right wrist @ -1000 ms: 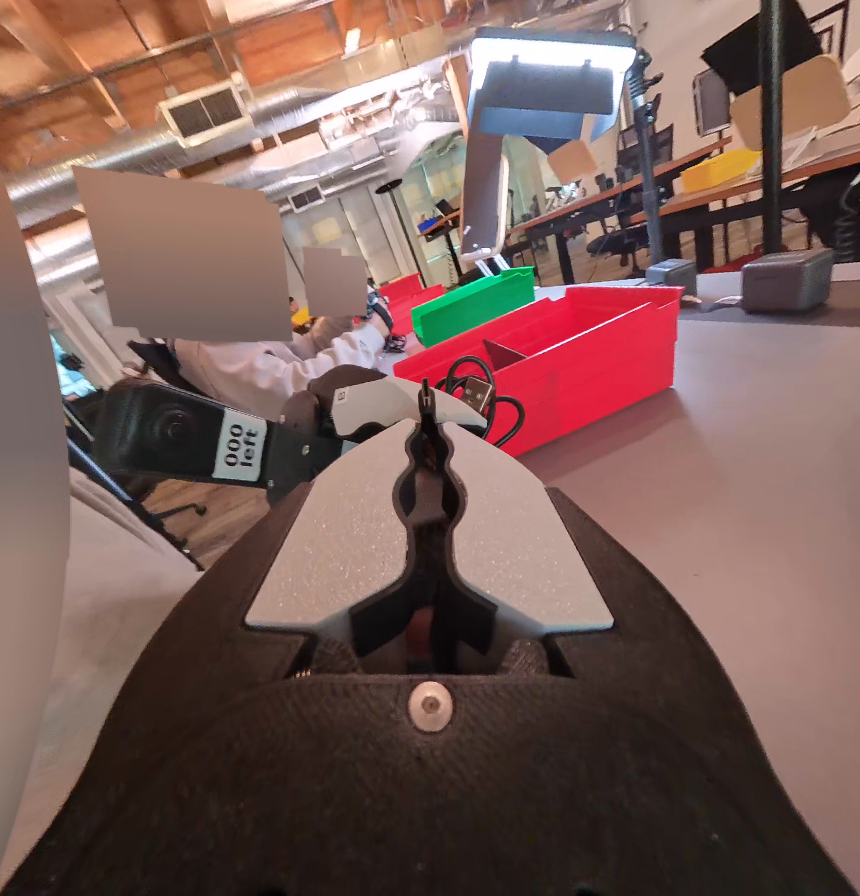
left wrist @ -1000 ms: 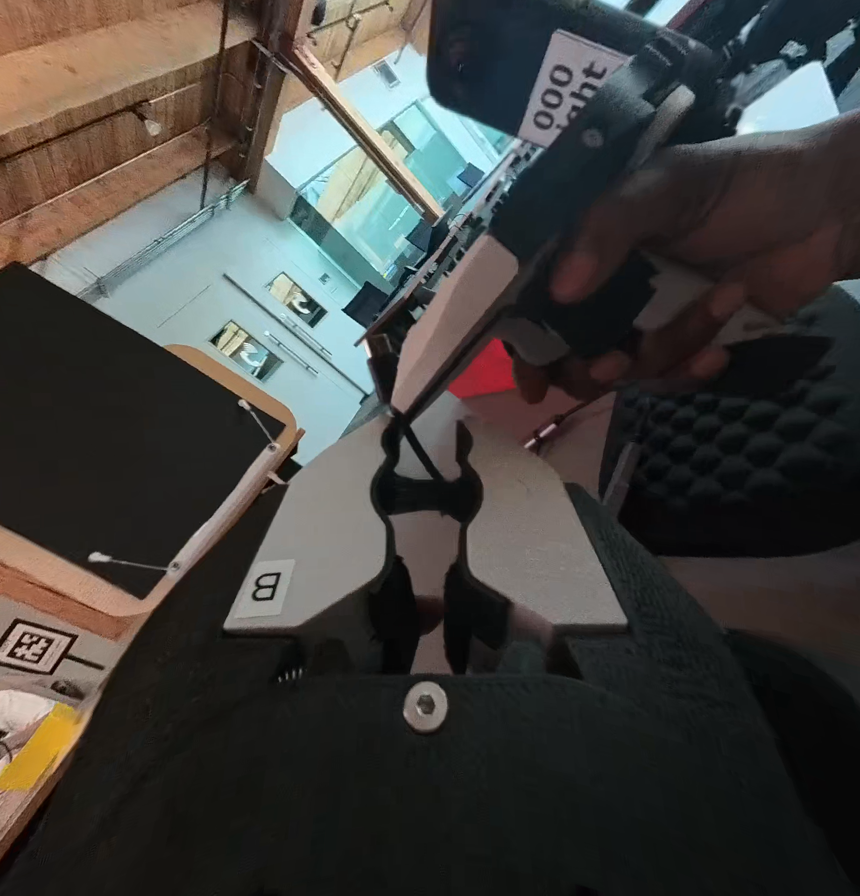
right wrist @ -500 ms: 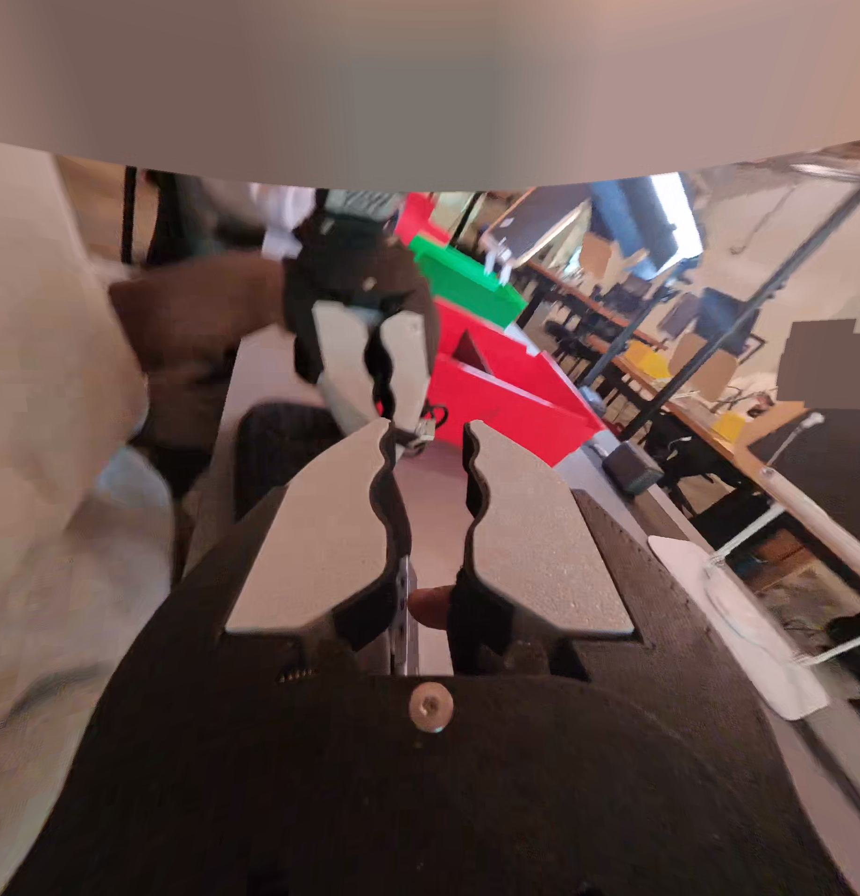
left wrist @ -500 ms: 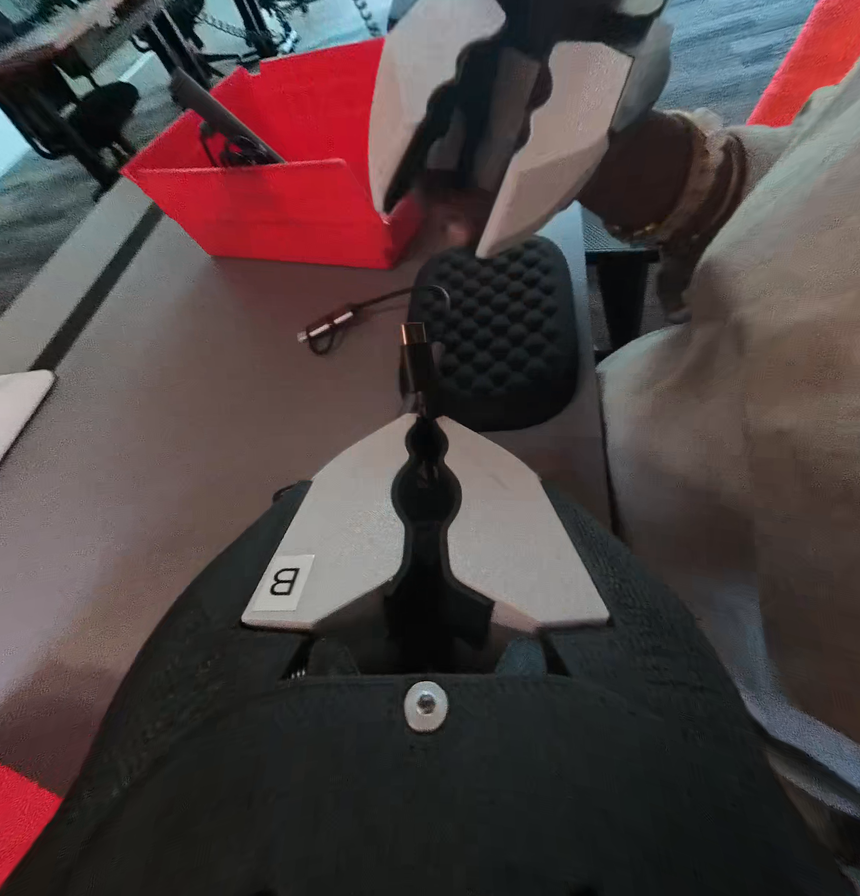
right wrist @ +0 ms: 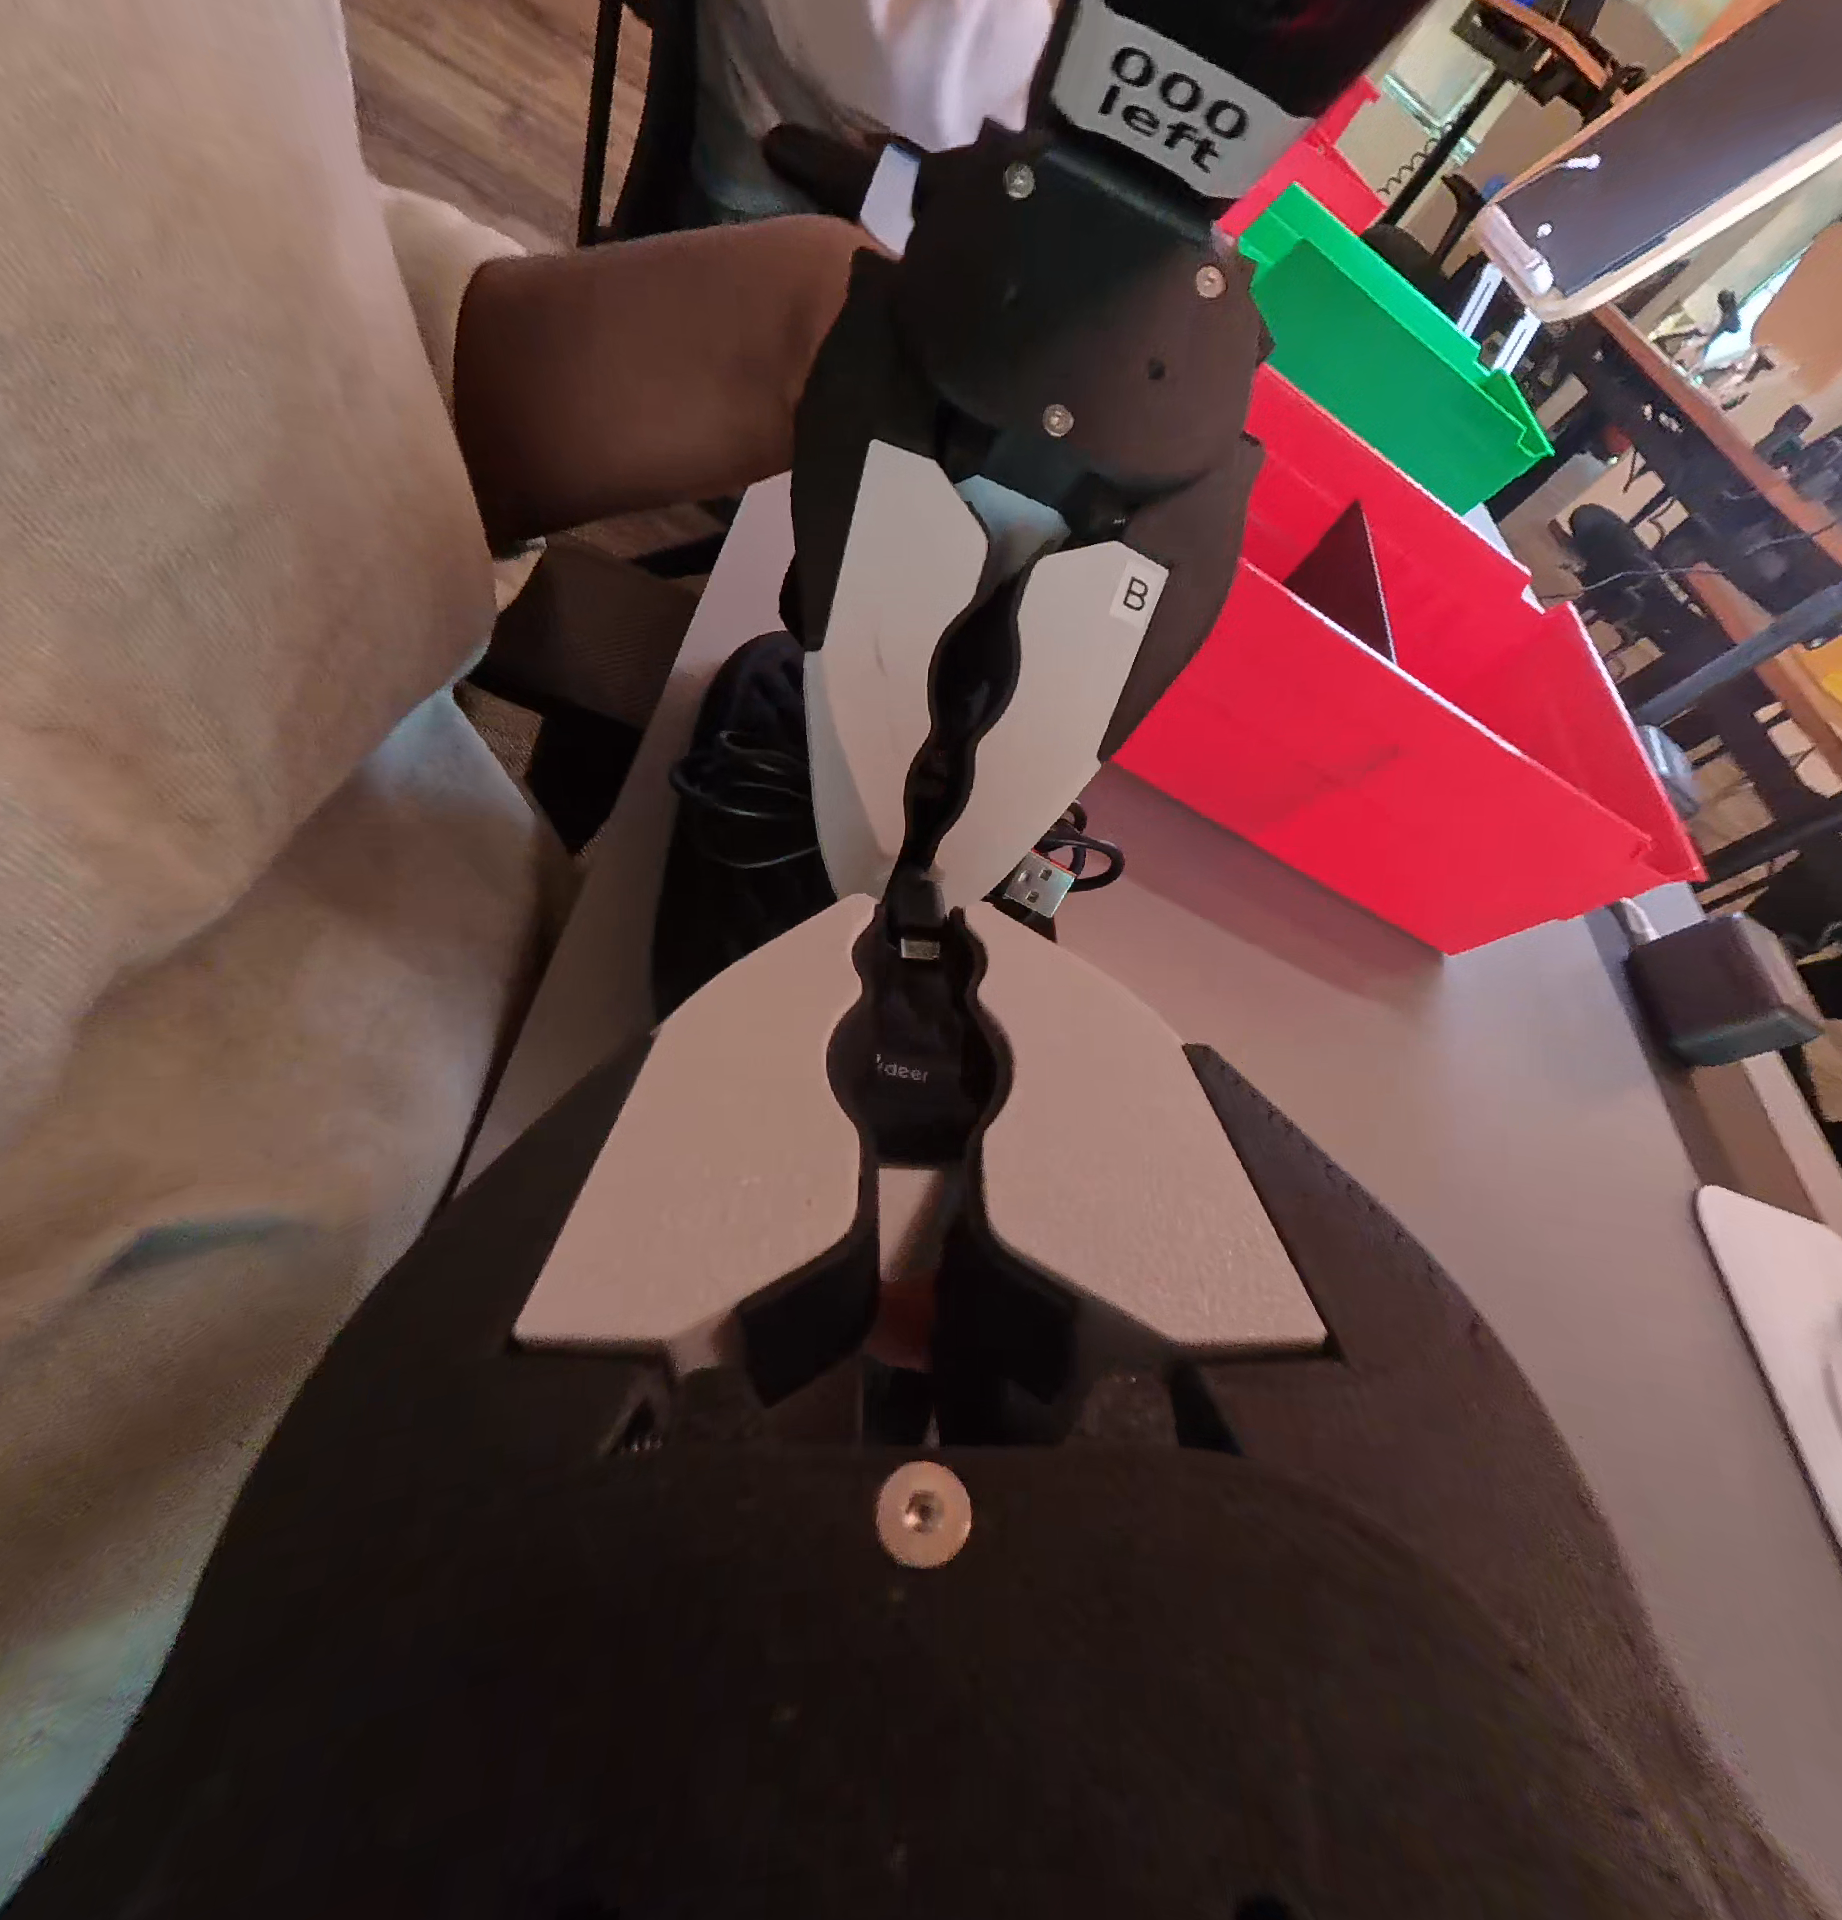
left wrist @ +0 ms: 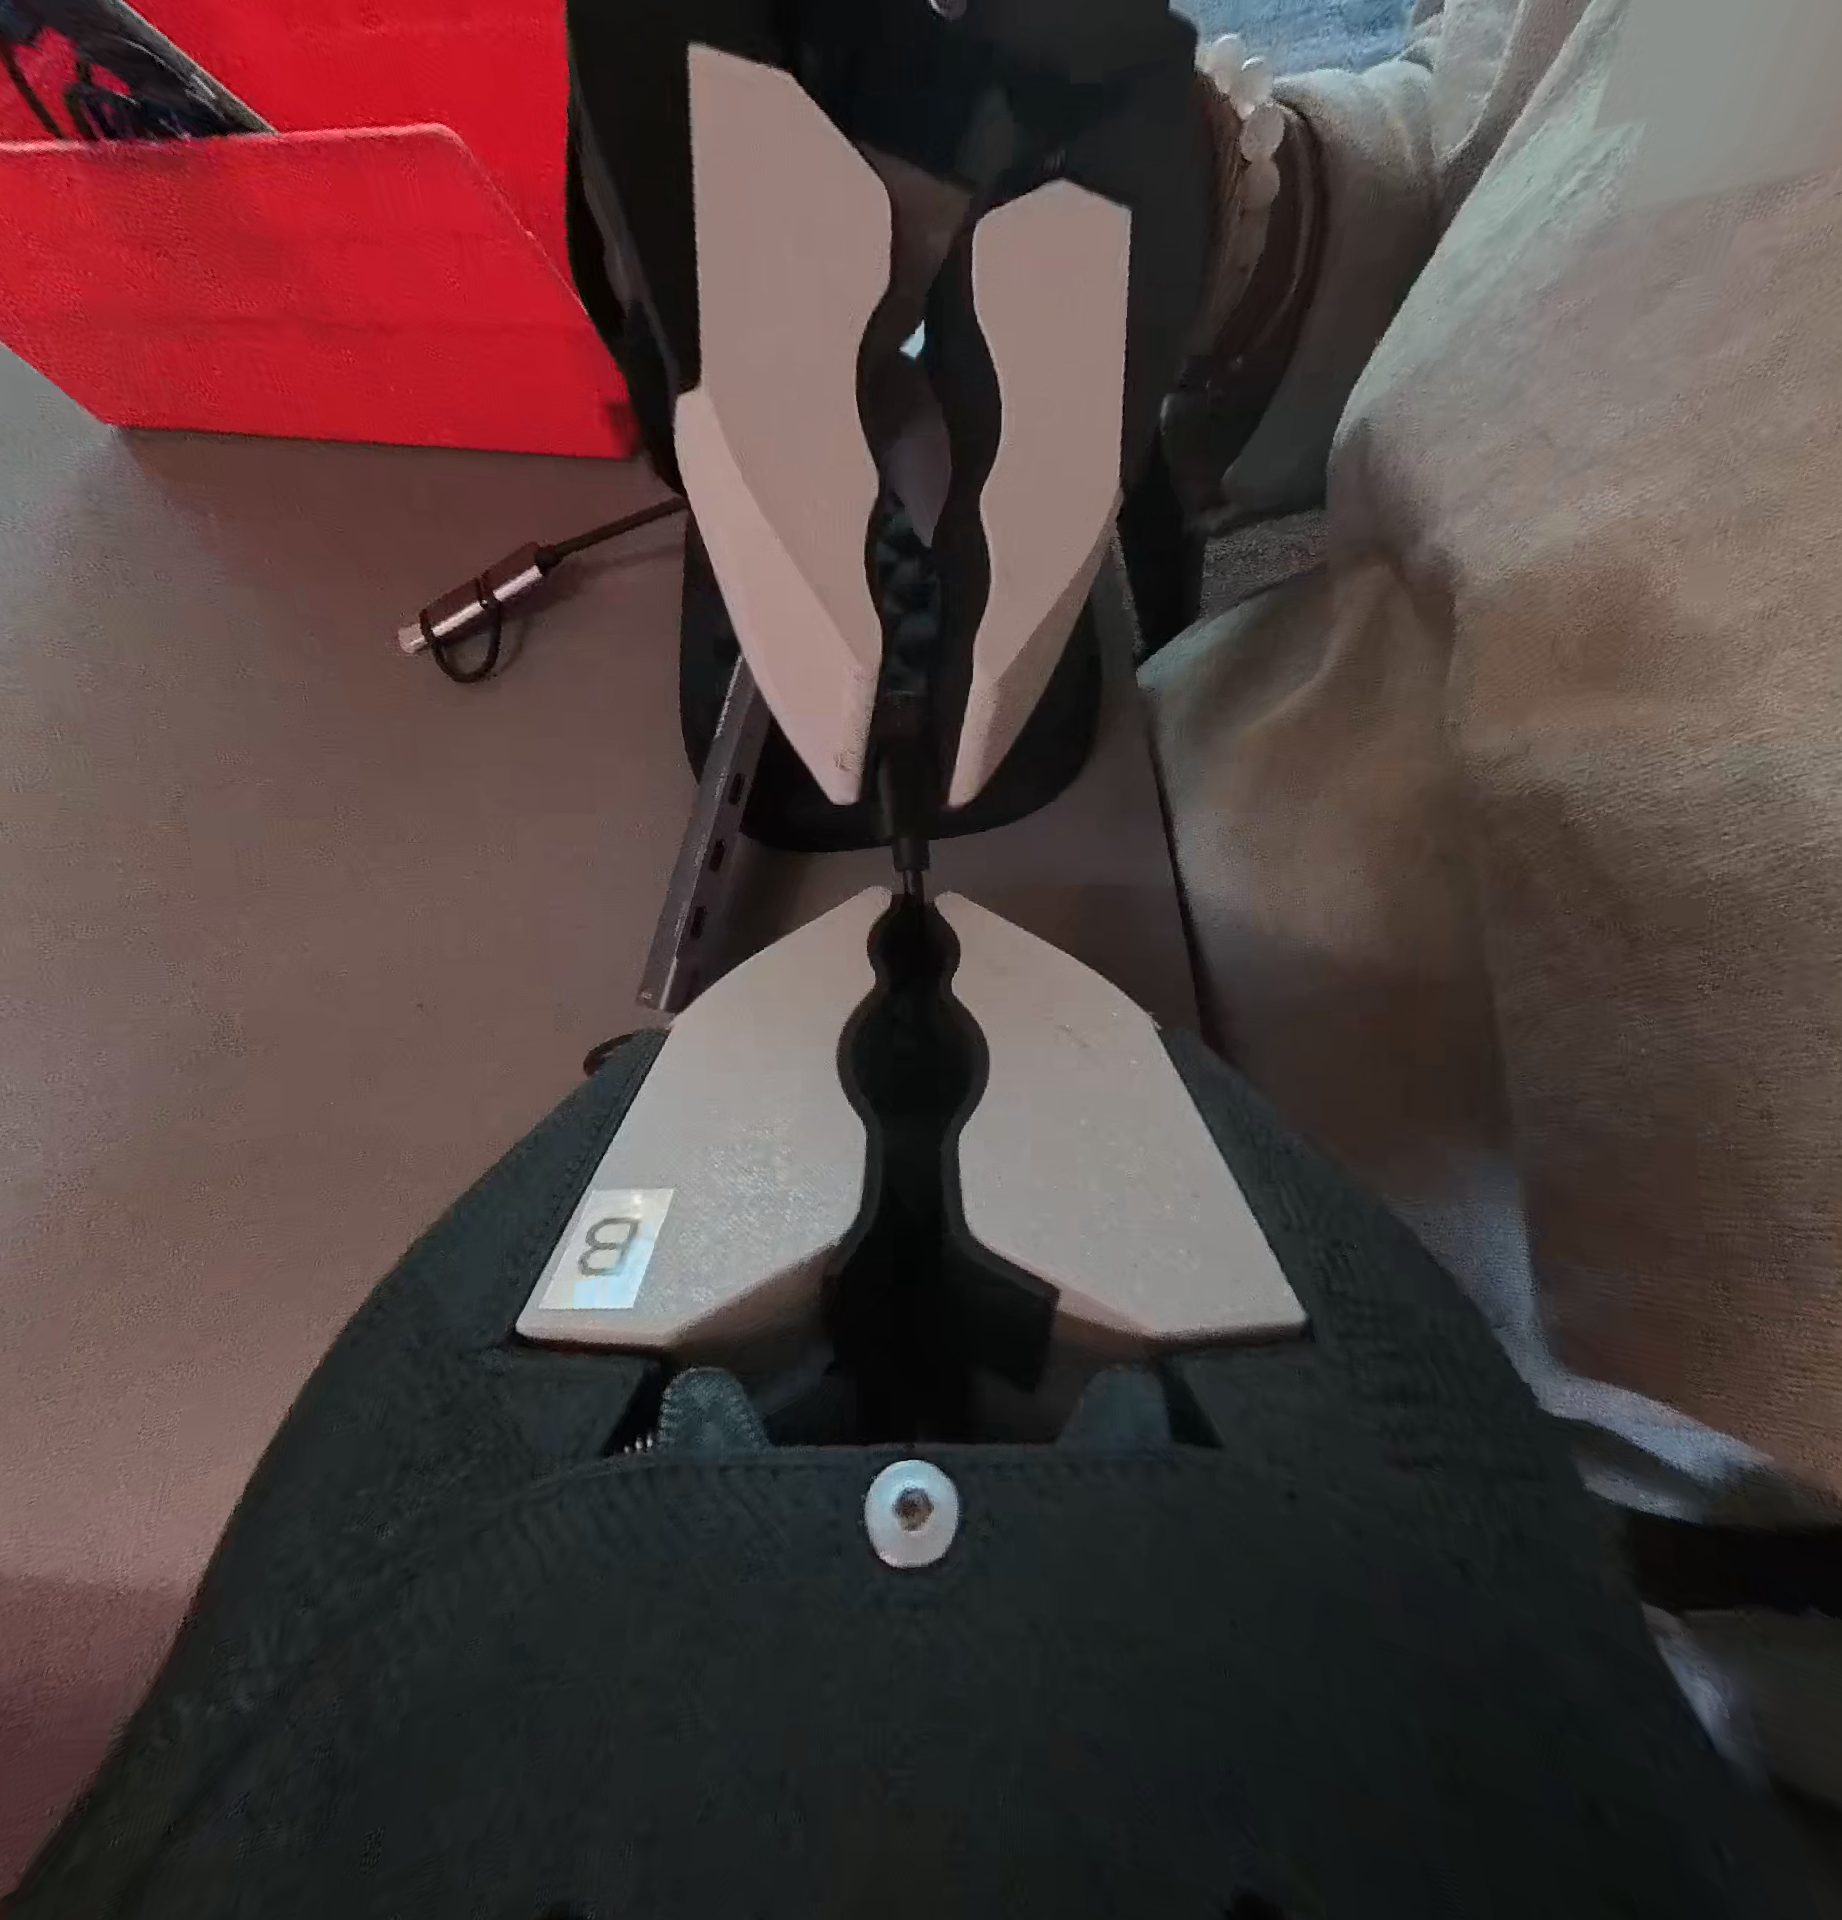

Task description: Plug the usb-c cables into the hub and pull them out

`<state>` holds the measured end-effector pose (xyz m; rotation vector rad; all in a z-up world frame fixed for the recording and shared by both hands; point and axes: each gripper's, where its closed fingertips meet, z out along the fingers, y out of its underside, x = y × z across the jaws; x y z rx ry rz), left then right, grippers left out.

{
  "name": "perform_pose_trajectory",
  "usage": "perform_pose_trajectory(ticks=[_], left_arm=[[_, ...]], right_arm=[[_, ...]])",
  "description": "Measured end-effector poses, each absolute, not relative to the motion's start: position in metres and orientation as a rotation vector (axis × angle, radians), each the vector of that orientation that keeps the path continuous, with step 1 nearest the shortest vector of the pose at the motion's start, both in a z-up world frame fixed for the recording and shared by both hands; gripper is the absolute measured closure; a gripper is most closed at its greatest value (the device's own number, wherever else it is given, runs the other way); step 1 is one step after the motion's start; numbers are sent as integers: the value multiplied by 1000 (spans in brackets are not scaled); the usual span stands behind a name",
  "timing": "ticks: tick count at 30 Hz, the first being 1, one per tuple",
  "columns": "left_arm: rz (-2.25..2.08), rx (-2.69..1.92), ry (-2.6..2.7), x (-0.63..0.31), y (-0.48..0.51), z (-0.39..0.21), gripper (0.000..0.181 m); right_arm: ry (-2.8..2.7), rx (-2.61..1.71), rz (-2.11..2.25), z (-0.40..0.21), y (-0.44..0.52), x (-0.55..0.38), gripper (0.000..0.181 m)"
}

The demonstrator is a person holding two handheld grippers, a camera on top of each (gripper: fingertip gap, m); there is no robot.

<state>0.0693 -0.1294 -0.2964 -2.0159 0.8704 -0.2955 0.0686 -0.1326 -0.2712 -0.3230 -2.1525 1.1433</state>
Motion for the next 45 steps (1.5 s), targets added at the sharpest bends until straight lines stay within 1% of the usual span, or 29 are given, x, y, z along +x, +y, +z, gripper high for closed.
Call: perform_pose_trajectory(ticks=[3,4,5,9,14,24,32,37,45], left_arm=[[-218,-1899,897,69,-123,-288,178],[-184,-1859,900,68,-120,-285,172],[-158,-1811,895,67,-117,-281,171],[-225,-1706,855,73,-116,-268,169],[-364,-1677,810,79,-116,-264,172],[-449,-1690,763,82,-115,-264,173],[-436,-1731,784,82,-117,-270,173],[-412,-1802,787,80,-116,-277,173],[-348,-1866,832,78,-117,-286,173]], right_arm=[[-2113,-413,1248,-269,-129,67,172],[-2089,-435,1303,-267,-128,68,172],[-2062,-456,1359,-264,-127,69,172],[-1960,-463,1509,-255,-126,73,172],[-1932,-464,1506,-257,-125,73,172],[-1891,-486,1566,-256,-123,74,172],[-1919,-499,1546,-262,-124,74,172],[-1919,-512,1504,-263,-120,72,167],[-1991,-525,1450,-269,-118,73,168]])
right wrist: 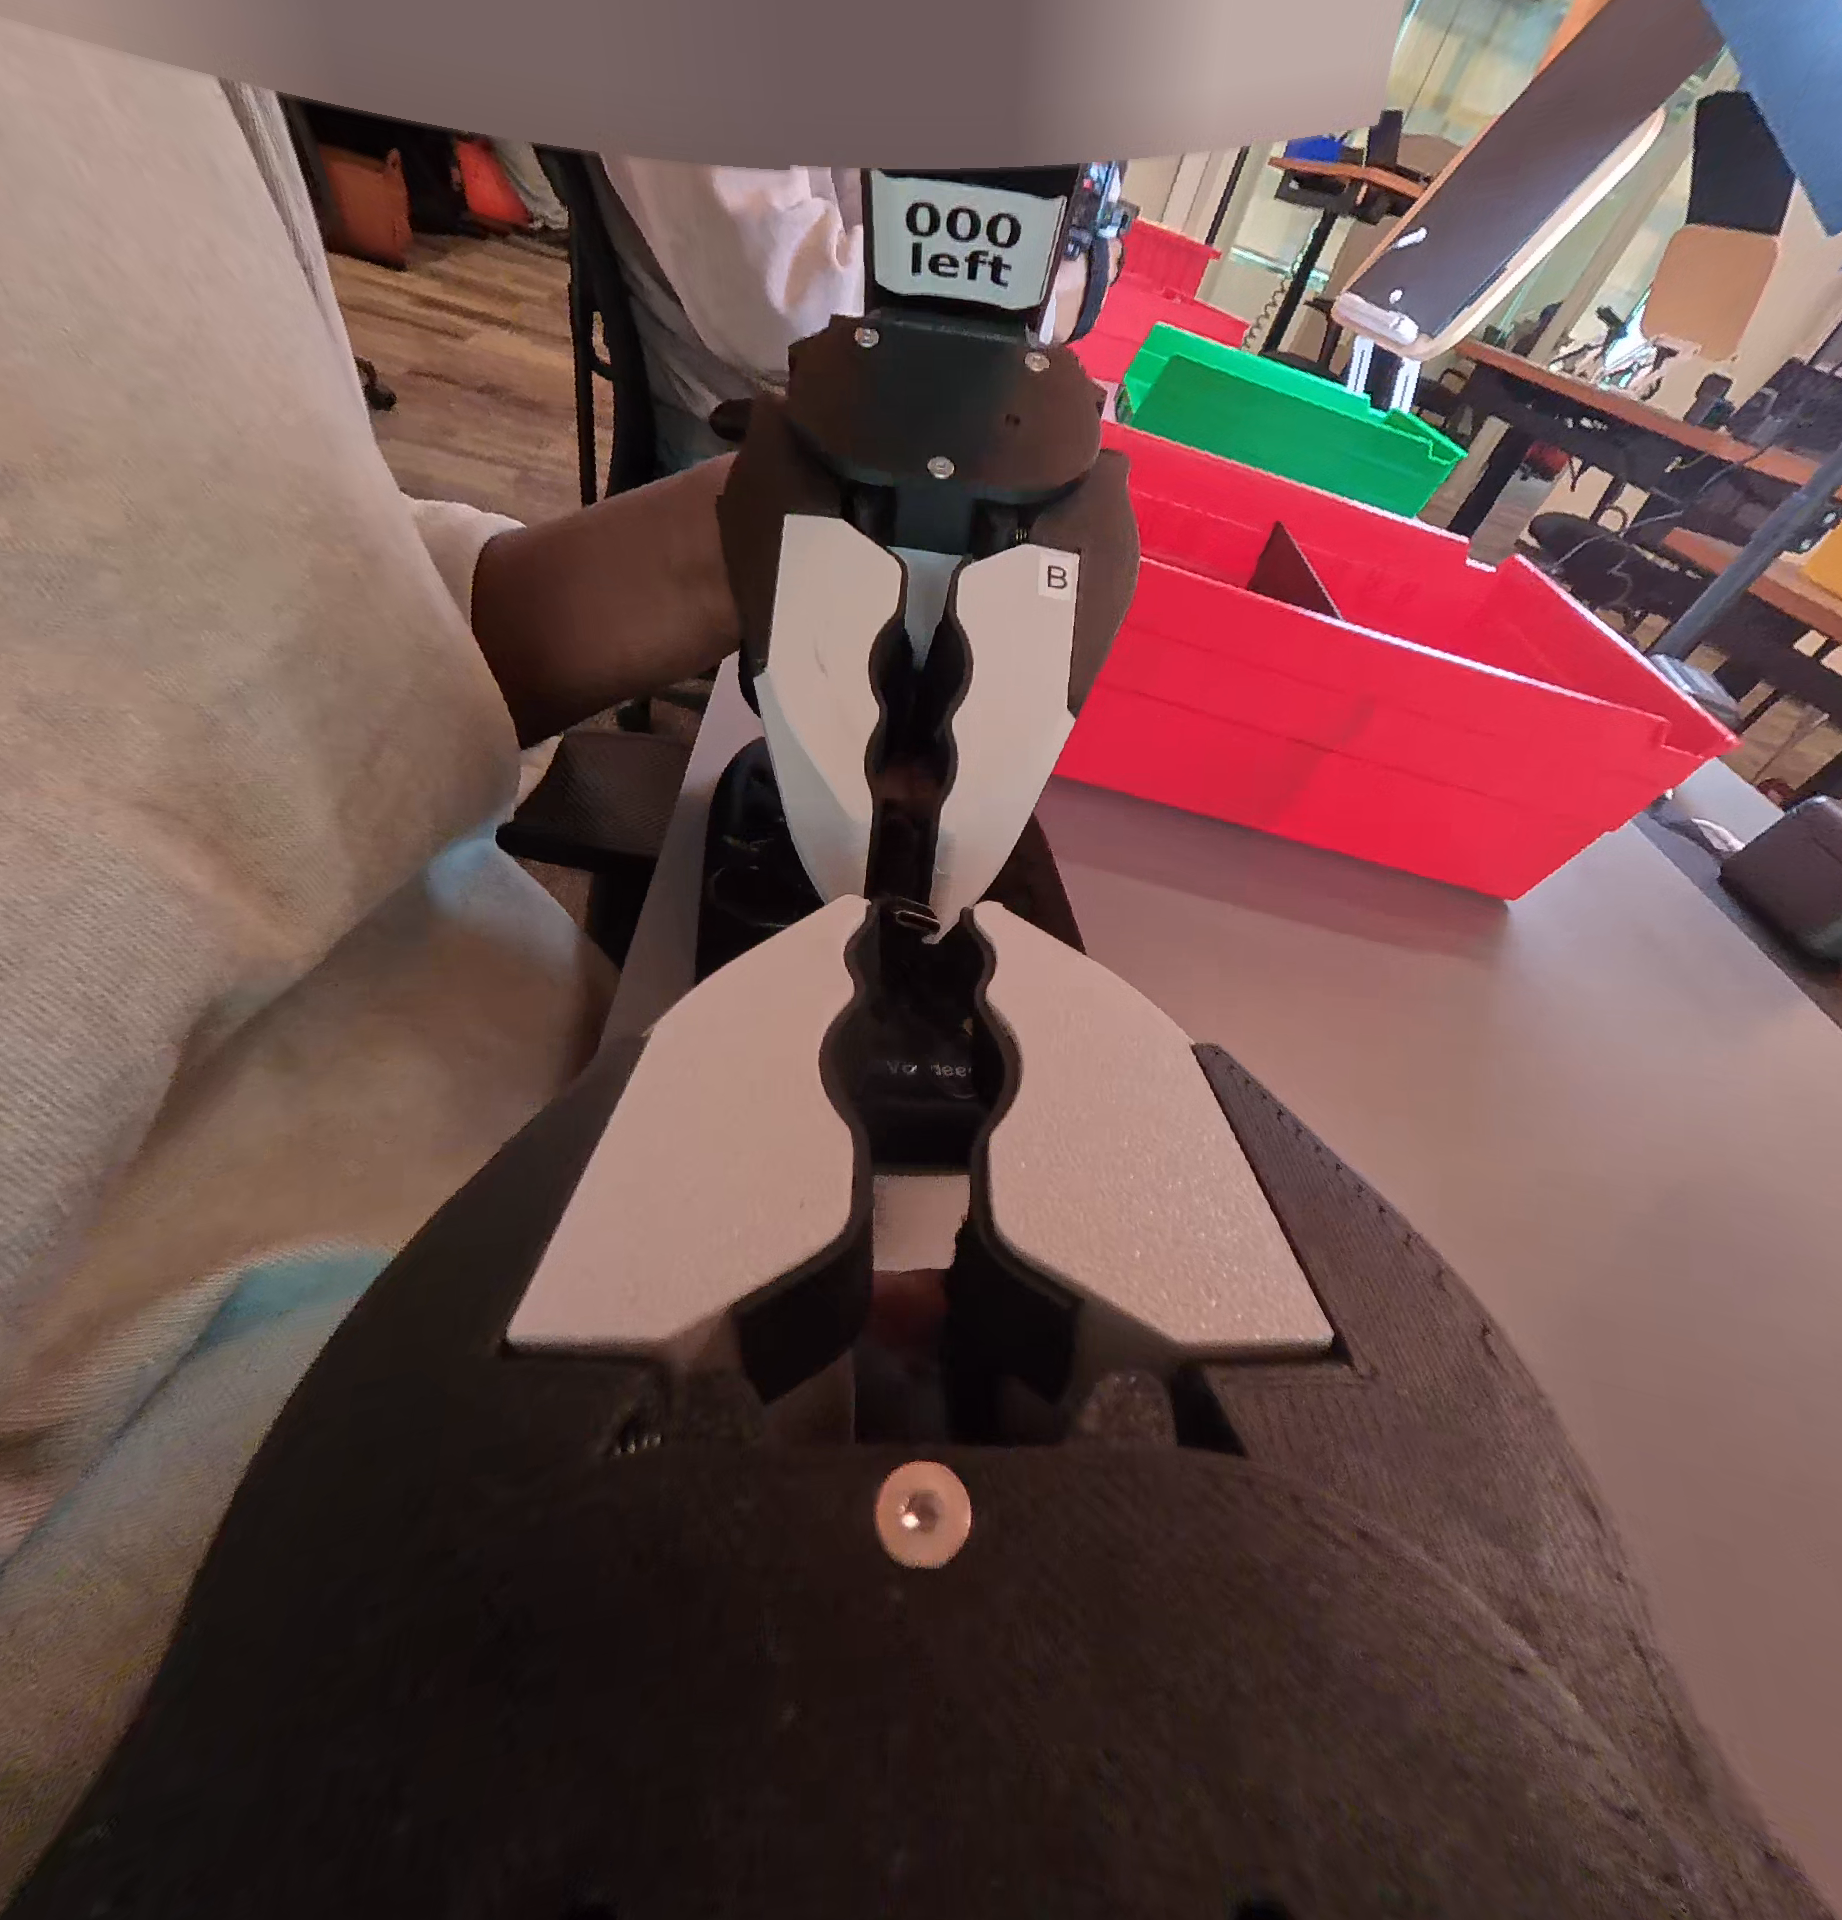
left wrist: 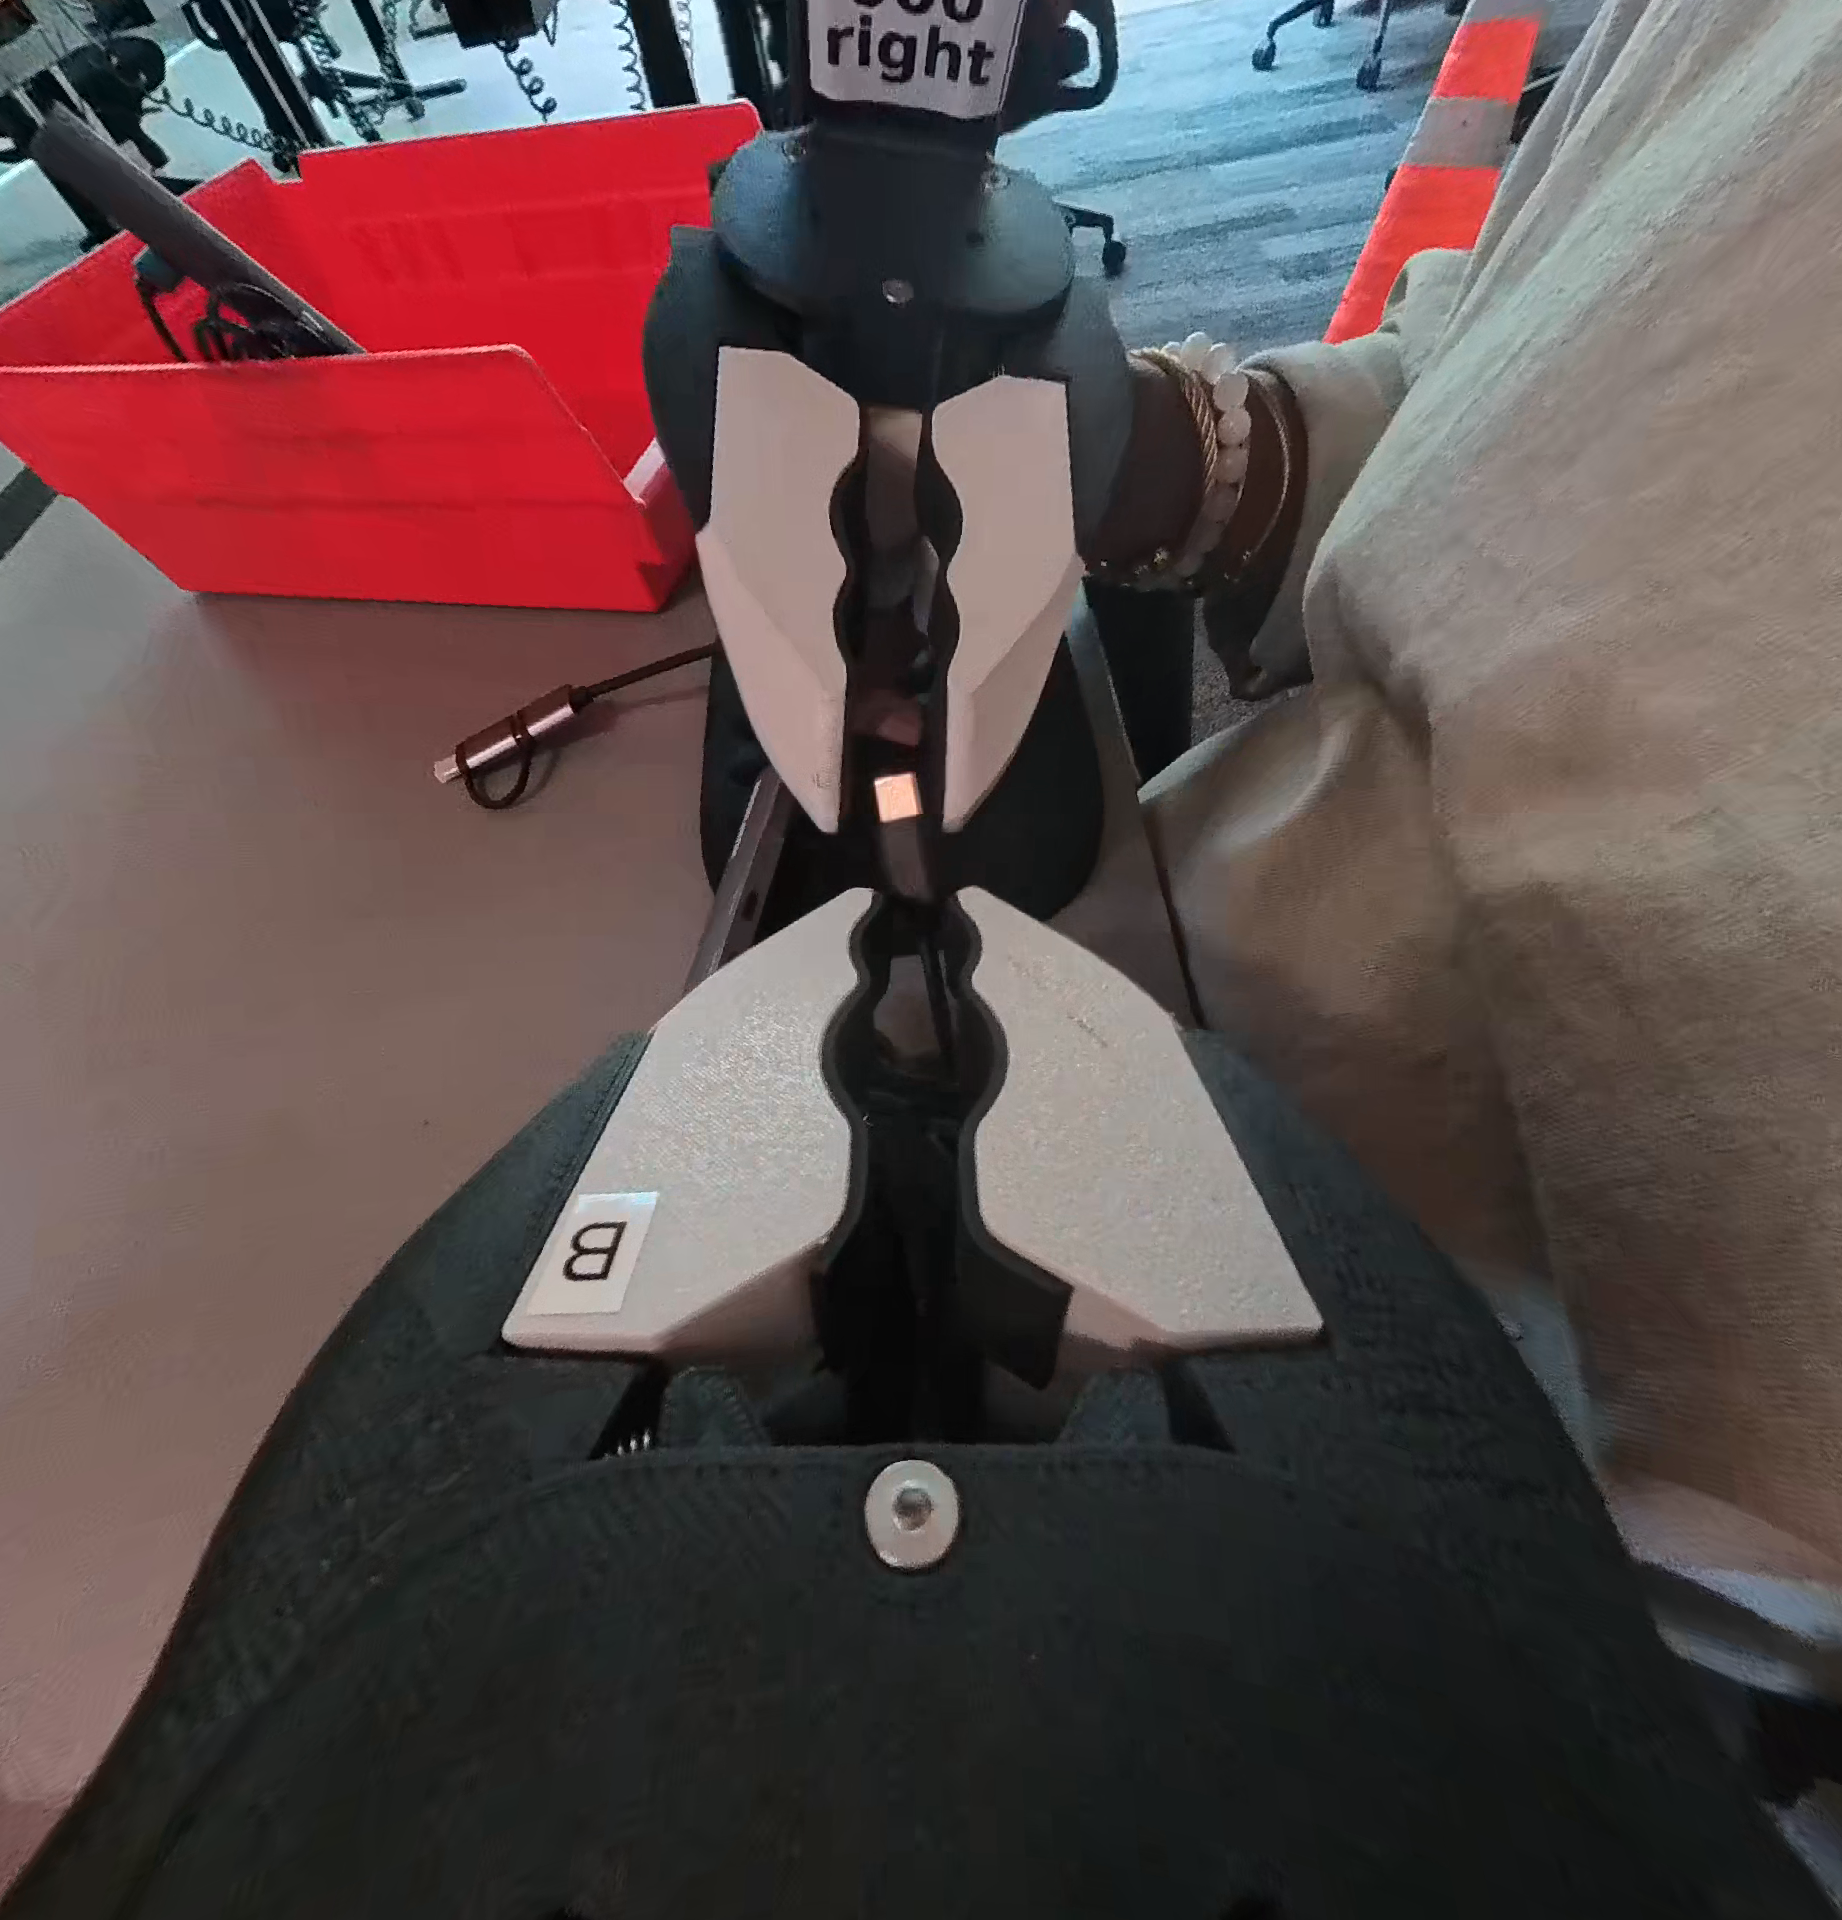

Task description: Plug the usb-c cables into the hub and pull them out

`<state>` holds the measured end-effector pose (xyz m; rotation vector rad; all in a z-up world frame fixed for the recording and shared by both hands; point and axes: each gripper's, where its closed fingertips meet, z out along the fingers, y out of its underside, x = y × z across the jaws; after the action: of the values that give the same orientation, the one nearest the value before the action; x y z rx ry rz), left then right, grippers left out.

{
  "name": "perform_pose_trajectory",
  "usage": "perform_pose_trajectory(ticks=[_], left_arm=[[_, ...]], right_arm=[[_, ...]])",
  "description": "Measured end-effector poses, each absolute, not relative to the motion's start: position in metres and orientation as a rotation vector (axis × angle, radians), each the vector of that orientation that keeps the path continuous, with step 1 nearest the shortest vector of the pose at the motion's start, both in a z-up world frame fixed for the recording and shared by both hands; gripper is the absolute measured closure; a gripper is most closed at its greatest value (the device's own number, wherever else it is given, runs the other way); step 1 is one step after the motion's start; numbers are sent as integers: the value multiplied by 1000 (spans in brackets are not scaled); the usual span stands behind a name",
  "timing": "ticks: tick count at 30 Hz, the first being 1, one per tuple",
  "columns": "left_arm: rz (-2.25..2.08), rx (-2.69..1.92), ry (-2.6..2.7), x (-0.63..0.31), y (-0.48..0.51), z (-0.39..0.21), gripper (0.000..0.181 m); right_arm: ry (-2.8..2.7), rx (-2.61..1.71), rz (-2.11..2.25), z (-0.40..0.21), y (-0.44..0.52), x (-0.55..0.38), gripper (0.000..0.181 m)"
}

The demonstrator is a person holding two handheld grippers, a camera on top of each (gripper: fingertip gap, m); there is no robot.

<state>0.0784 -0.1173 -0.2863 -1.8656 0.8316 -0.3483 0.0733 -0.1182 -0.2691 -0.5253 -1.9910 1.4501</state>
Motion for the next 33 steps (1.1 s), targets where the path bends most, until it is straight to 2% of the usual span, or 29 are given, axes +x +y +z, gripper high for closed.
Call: perform_pose_trajectory(ticks=[18,24,33], left_arm=[[-552,-1824,768,81,-115,-294,168],[-545,-1882,773,81,-113,-303,172],[-432,-2055,797,78,-105,-331,172]], right_arm=[[-2033,-538,1392,-283,-120,70,172],[-2048,-516,1353,-287,-120,70,172],[-2252,-542,995,-322,-108,71,172]])
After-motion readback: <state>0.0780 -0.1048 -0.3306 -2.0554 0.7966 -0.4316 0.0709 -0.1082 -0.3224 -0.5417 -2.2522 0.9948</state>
